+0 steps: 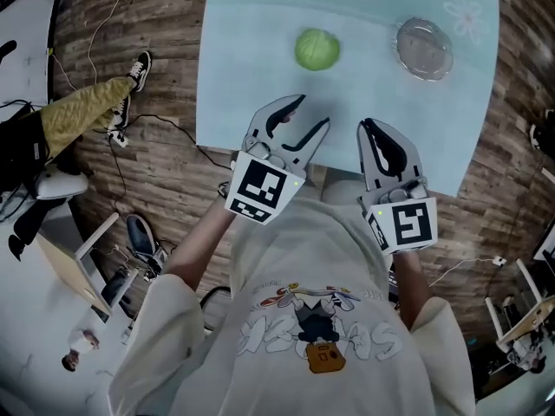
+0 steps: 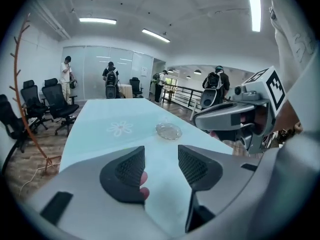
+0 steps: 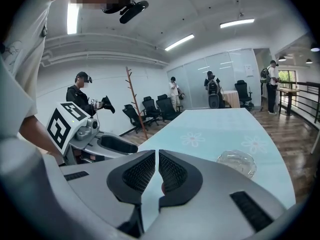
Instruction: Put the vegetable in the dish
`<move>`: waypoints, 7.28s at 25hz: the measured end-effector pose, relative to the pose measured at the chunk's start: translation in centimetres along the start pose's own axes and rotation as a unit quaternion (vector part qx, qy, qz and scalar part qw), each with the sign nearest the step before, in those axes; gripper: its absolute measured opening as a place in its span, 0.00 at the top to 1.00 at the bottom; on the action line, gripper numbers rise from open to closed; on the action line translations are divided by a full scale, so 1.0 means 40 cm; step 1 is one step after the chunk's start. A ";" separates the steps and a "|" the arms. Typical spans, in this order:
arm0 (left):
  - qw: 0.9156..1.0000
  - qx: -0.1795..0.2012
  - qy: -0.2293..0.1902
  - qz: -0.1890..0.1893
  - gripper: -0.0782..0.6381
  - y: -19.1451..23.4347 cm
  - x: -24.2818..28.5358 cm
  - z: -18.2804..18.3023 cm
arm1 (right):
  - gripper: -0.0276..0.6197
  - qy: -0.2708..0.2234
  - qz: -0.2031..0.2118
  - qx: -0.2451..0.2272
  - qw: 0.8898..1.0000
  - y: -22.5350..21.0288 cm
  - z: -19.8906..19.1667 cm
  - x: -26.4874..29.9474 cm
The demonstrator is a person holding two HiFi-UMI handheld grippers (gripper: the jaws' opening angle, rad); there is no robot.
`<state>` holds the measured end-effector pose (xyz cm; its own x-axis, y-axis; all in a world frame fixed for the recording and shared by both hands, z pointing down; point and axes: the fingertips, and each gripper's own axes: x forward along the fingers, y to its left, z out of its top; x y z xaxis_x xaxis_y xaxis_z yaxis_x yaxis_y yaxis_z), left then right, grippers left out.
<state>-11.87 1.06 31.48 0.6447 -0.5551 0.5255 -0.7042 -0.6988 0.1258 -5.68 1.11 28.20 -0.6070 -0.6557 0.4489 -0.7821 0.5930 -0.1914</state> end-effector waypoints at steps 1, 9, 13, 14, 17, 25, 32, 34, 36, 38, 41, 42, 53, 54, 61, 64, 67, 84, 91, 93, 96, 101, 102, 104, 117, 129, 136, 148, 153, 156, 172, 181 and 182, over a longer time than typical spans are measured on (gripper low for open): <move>1.000 -0.002 0.003 0.008 0.60 0.012 0.012 -0.003 | 0.90 0.001 -0.001 0.003 1.000 -0.009 -0.003 0.003; 0.996 -0.043 -0.007 0.077 0.31 0.099 0.134 -0.015 | 0.90 0.015 -0.012 0.020 1.000 -0.076 -0.039 0.032; 0.994 -0.051 0.005 0.099 0.28 0.119 0.173 -0.045 | 0.90 0.022 -0.014 0.028 0.999 -0.097 -0.059 0.037; 0.993 -0.053 0.011 0.105 0.28 0.128 0.183 -0.055 | 0.90 0.023 -0.015 0.030 0.999 -0.103 -0.064 0.039; 0.991 -0.068 0.026 0.117 0.28 0.158 0.208 -0.088 | 0.90 0.026 -0.019 0.035 0.999 -0.122 -0.077 0.048; 0.988 -0.092 0.033 0.121 0.18 0.209 0.281 -0.138 | 0.90 0.037 -0.018 0.052 0.998 -0.150 -0.113 0.069; 0.986 -0.094 0.049 0.132 0.11 0.239 0.355 -0.190 | 0.90 0.054 -0.021 0.065 0.996 -0.168 -0.151 0.079; 0.984 -0.098 0.050 0.137 0.11 0.248 0.369 -0.197 | 0.90 0.057 -0.020 0.068 0.996 -0.169 -0.159 0.082; 0.984 -0.100 0.051 0.139 0.11 0.253 0.382 -0.201 | 0.90 0.060 -0.019 0.072 0.995 -0.171 -0.165 0.085; 0.984 -0.097 0.050 0.142 0.11 0.259 0.391 -0.201 | 0.90 0.061 -0.018 0.074 0.995 -0.172 -0.167 0.089; 0.983 -0.092 0.050 0.148 0.11 0.269 0.401 -0.205 | 0.90 0.062 -0.016 0.075 0.995 -0.172 -0.169 0.093; 0.983 -0.090 0.051 0.149 0.11 0.271 0.404 -0.207 | 0.90 0.062 -0.016 0.075 0.995 -0.173 -0.170 0.093; 0.981 -0.103 0.058 0.153 0.11 0.283 0.440 -0.218 | 0.90 0.072 -0.024 0.085 0.993 -0.193 -0.186 0.093; 0.981 -0.105 0.060 0.153 0.11 0.285 0.445 -0.221 | 0.90 0.073 -0.024 0.086 0.993 -0.195 -0.187 0.094; 0.978 -0.102 0.076 0.164 0.11 0.300 0.463 -0.236 | 0.90 0.071 -0.023 0.087 0.993 -0.201 -0.183 0.101; 0.979 -0.097 0.074 0.166 0.12 0.299 0.463 -0.235 | 0.90 0.072 -0.024 0.088 0.993 -0.201 -0.185 0.101; 0.978 -0.097 0.071 0.168 0.12 0.302 0.459 -0.231 | 0.90 0.073 -0.026 0.088 0.993 -0.199 -0.182 0.099; 0.983 -0.092 0.053 0.153 0.13 0.273 0.447 -0.199 | 0.90 0.065 -0.033 0.090 0.993 -0.209 -0.173 0.094; 0.987 -0.065 0.034 0.145 0.13 0.242 0.433 -0.149 | 0.90 0.062 -0.037 0.085 0.994 -0.207 -0.158 0.085; 0.988 -0.058 0.027 0.143 0.13 0.235 0.431 -0.133 | 0.90 0.059 -0.039 0.083 0.994 -0.209 -0.152 0.082; 0.989 -0.051 0.020 0.135 0.13 0.217 0.434 -0.111 | 0.90 0.057 -0.047 0.084 0.994 -0.217 -0.152 0.071; 0.991 -0.042 0.006 0.129 0.13 0.196 0.439 -0.073 | 0.90 0.049 -0.064 0.086 0.993 -0.233 -0.143 0.054; 0.991 -0.039 0.004 0.127 0.13 0.192 0.441 -0.066 | 0.90 0.047 -0.067 0.083 0.993 -0.236 -0.138 0.051; 0.992 -0.037 0.002 0.123 0.13 0.183 0.447 -0.051 | 0.90 0.044 -0.073 0.079 0.993 -0.242 -0.131 0.044; 0.996 -0.018 -0.009 0.088 0.13 0.098 0.505 0.031 | 0.90 0.029 -0.116 0.087 0.989 -0.320 -0.120 -0.023; 0.998 0.002 -0.010 0.054 0.13 0.009 0.568 0.092 | 0.90 0.011 -0.149 0.103 0.983 -0.385 -0.125 -0.093; 0.999 0.019 -0.012 0.034 0.13 -0.028 0.643 0.144 | 0.90 0.005 -0.163 0.112 0.980 -0.448 -0.121 -0.120; 1.000 0.027 0.007 0.011 0.13 -0.073 0.754 0.152 | 0.90 0.003 -0.185 0.130 0.974 -0.544 -0.135 -0.148; 1.000 0.027 0.014 0.003 0.13 -0.087 0.792 0.143 | 0.90 0.011 -0.187 0.136 0.973 -0.571 -0.151 -0.153; 0.999 0.029 0.020 0.002 0.13 -0.091 0.823 0.136 | 0.90 0.012 -0.189 0.138 0.972 -0.598 -0.163 -0.152; 0.997 0.036 0.061 0.003 0.13 -0.092 0.929 0.092 | 0.90 0.019 -0.191 0.154 0.969 -0.699 -0.178 -0.150; 0.993 0.066 0.091 0.020 0.13 -0.086 0.958 0.052 | 0.90 0.022 -0.188 0.164 0.968 -0.723 -0.190 -0.145; 0.993 0.074 0.093 0.020 0.13 -0.088 0.960 0.050 | 0.90 0.021 -0.188 0.164 0.968 -0.726 -0.190 -0.145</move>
<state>15.95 -18.71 49.53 0.5410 -0.5011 0.6754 -0.6681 -0.7438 -0.0167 21.63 -8.77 37.77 -0.2707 -0.7724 0.5746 -0.9533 0.1322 -0.2714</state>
